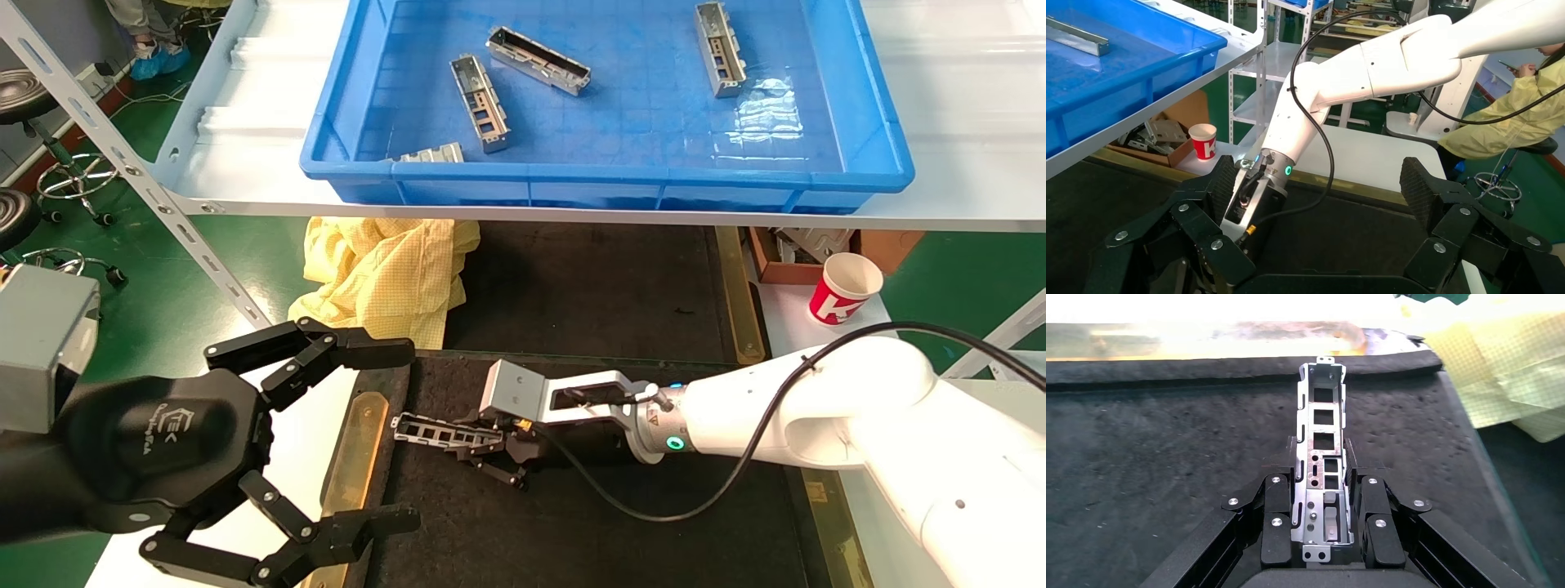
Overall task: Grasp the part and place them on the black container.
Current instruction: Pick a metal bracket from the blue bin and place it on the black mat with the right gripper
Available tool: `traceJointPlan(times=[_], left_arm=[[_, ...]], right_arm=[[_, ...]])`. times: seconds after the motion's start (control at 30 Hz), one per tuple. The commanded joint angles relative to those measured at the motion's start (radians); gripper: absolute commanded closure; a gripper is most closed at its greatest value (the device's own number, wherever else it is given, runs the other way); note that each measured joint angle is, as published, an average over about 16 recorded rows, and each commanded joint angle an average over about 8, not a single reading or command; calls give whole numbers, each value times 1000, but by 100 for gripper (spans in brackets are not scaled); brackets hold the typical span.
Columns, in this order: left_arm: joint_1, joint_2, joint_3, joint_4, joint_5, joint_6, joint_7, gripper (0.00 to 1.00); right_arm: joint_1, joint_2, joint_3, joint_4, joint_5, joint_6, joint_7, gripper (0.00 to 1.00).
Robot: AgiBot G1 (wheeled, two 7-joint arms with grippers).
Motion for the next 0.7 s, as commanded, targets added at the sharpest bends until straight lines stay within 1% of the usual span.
traceJointPlan(times=[0.03,0.1,0.13,0.17,0.47,0.6,0.7], left_arm=[[0,0,0,0,0,0,0,0],[0,0,0,0,0,0,0,0],[0,0,0,0,0,0,0,0],[0,0,0,0,0,0,0,0],[0,0,0,0,0,0,0,0],[0,0,0,0,0,0,0,0],[0,0,0,0,0,0,0,0]], right_arm=[[-3,0,-8,8,4,3,4,36],[-3,0,-15,11,8,8,6,11],[-3,0,-19,13,9,11,7,2],[-3,0,-22,15,11,14,8,0],[11,2,-51,26,22,34,-3,0],[20,5,-58,23,33,23,-8,0],[30,8,-62,17,42,1,-12,0]])
